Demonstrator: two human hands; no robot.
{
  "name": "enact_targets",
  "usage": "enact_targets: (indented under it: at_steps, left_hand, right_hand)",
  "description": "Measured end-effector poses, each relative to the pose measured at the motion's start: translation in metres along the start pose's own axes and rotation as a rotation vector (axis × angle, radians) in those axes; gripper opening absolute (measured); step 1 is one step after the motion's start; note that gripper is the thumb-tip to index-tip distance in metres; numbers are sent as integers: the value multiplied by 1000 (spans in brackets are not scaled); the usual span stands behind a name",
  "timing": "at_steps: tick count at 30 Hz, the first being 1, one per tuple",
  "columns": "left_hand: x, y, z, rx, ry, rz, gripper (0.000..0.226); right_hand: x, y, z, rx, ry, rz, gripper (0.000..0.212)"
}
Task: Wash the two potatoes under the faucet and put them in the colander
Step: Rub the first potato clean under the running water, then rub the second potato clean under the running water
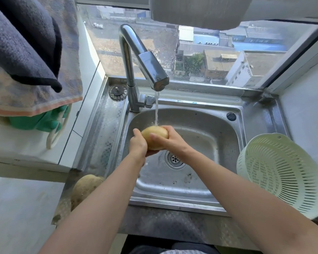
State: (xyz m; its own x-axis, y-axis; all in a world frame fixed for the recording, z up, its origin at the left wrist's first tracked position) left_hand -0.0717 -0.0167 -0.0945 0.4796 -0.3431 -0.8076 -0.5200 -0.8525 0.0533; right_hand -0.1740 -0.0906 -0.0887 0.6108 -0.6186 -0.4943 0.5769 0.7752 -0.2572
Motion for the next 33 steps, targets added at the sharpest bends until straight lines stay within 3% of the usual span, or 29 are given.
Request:
enact_targets:
  at_steps: [4,6,9,13,17,19,22,27,31,33]
  left_hand:
    - [0,-40,-27,824,510,-112,61]
    - [-11,-66,-36,993,742,-251,50]
    - [-23,-116,-34,1091,825,-468,40]
    - [-34,-176,-11,1037,668,-596,75]
    - [-22,-202,22,1004,394,-470,102]
    - [-17,-205,26,952,370,-420,107]
    - [-16,-207,26,937,376,-416,97]
    - [-34,-224,16,702,417,-518,71]
    - [-46,-217,0,409,491,-394,55]
    - [-48,-206,-5,269,520,-342,60]
  right_hand:
    - [11,12,-22,152,294,-119,79]
    - [12,28,-28,92,393,-64,85]
    - [12,65,-19,-9,335,74,75]
    - [20,114,13,38,133,69,67]
    - [28,143,32,-80,28,20,82]
    - [26,150,37,-143,-19,22,75]
    - [27,158,40,-202,-101,31,62]
    - [29,159,46,-320,-221,38,61]
    - [32,145,33,-347,-159,43,67]
    - [31,143,30,-328,-127,87,71]
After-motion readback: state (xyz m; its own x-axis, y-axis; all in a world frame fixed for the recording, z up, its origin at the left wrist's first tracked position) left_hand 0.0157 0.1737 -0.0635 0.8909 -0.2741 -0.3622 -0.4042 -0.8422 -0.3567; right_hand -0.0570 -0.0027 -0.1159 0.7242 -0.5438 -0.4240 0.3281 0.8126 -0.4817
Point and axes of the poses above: each hand's wrist, its own x-axis towards the middle knuckle, its own y-axis out of the palm, z = x × y, the point moved 6 cm from there along x, towards the middle knuckle, and after that the axes turned 13 degrees about -x, right-handed, at the moved point
